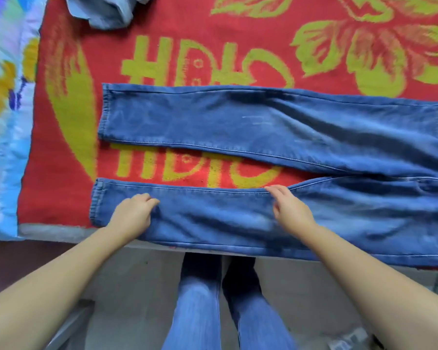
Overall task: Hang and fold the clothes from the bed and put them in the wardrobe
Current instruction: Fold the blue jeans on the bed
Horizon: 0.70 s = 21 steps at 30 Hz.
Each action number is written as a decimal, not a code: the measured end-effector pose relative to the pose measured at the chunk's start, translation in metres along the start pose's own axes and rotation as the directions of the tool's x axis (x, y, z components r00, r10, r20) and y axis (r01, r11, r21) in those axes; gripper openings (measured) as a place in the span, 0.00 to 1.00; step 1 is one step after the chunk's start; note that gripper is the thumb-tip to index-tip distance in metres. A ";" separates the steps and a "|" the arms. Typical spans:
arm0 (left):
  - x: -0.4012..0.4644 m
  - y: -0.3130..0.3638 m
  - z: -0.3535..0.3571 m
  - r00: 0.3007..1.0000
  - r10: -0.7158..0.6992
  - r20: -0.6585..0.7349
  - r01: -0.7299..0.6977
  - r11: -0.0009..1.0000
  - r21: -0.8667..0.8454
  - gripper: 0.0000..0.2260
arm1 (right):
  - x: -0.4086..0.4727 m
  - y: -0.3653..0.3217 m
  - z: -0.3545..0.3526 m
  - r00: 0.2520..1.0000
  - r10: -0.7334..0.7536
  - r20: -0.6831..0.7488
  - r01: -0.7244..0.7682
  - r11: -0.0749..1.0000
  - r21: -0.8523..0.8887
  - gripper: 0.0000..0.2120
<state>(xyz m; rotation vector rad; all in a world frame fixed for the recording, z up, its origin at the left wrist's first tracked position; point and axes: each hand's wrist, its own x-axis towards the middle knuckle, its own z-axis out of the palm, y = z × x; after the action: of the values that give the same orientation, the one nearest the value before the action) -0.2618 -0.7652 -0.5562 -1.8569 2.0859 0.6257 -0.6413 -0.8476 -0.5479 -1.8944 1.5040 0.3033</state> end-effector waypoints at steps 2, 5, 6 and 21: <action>0.032 0.013 -0.007 0.990 0.048 -0.133 -0.044 0.998 0.038 0.17 | 0.024 0.002 -0.008 0.996 0.058 0.075 -0.048 0.990 -0.129 0.23; 0.059 0.009 -0.014 0.991 -0.121 0.055 0.113 0.985 0.127 0.21 | 0.047 -0.001 -0.014 0.979 0.127 0.161 -0.073 0.950 -0.305 0.14; 0.060 0.001 -0.015 0.966 -0.213 0.147 0.190 0.970 0.153 0.19 | 0.050 -0.002 -0.016 0.979 0.124 0.164 -0.065 0.942 -0.328 0.10; 0.084 -0.085 -0.035 0.933 -0.352 0.079 0.340 0.931 0.132 0.19 | 0.069 -0.001 -0.024 0.982 0.190 -0.022 -0.191 0.979 -0.075 0.13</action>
<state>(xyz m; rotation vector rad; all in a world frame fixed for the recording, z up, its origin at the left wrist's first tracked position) -0.1867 -0.8620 -0.5779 -2.0123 1.6360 0.4855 -0.6253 -0.9155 -0.5698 -1.8171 1.7099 0.4413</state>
